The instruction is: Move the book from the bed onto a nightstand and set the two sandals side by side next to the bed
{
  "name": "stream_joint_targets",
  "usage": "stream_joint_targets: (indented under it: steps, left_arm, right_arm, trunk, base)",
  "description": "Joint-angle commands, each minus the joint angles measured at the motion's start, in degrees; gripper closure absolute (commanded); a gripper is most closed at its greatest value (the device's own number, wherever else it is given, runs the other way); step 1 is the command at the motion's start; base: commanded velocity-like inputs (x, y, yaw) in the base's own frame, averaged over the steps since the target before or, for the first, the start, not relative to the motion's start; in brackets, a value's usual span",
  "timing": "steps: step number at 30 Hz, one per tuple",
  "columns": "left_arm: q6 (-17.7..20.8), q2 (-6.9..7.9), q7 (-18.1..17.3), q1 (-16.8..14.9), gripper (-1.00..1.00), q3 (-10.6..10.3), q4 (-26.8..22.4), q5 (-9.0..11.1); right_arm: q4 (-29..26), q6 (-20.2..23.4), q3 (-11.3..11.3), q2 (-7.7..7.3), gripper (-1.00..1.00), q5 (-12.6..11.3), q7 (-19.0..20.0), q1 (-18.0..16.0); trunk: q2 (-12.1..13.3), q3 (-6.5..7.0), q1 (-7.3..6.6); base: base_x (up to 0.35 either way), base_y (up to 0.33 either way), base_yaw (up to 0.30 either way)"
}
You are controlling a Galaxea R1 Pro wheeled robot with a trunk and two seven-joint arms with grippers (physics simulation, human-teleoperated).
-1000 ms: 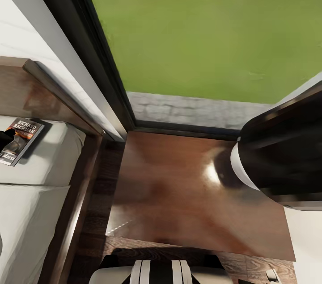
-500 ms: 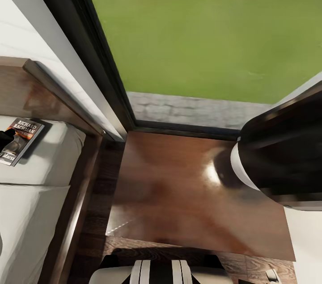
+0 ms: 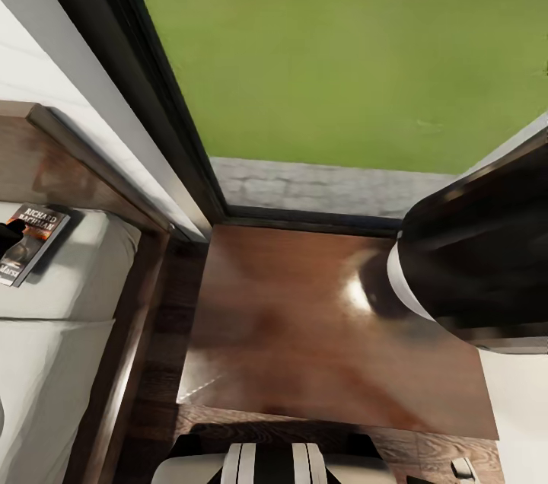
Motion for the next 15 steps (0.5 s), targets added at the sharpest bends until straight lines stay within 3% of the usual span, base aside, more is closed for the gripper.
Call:
stream_joint_targets:
  steps: [1,11,15]
  left_arm:
    - [0.2,-0.02,0.2,0.0,-1.0,-0.1,0.9,1.4]
    - [0.1,-0.02,0.1,0.0,-1.0,-0.1,0.9,1.4]
    - [0.1,-0.02,0.2,0.0,-1.0,-0.1,0.9,1.4]
  right_arm:
    - [0.0,0.6,0.3,-0.01,-1.0,-0.4,0.2,0.0]
    - [0.0,0.6,0.3,-0.03,-1.0,-0.4,0.3,0.0]
    - [0.0,0.6,0.3,-0.02,-1.0,-0.4,0.3,0.0]
  trunk:
    - [0.0,-0.03,0.0]
    - [0.0,-0.03,0.0]
    - [0.0,-0.03,0.0]
  base:
    - [0.0,0.0,-0.031]
    - [0.0,0.0,-0.004]
    - [-0.145,0.0,0.0]
